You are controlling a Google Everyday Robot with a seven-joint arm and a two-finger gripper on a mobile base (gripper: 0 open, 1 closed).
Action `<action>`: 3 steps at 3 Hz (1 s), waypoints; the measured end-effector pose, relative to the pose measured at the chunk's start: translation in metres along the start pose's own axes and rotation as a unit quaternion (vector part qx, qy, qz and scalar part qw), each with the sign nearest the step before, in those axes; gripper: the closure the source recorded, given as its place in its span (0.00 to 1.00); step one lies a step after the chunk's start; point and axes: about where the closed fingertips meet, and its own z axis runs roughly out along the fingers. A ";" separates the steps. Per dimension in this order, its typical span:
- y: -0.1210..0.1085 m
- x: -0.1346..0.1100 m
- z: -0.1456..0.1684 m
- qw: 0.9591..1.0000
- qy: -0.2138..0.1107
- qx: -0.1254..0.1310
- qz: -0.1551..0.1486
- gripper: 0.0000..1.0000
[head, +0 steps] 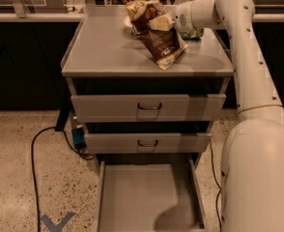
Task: Pick brown chip bag from bottom drawer and place on counter
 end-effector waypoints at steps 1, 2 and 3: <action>0.000 0.000 0.000 1.000 0.000 0.000 0.000 0.14; 0.000 0.000 0.000 1.000 0.000 0.000 0.000 0.00; 0.000 0.000 0.000 1.000 0.000 0.000 0.000 0.00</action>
Offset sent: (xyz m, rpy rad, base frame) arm 0.0000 0.0000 0.0000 0.0000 0.0000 0.0000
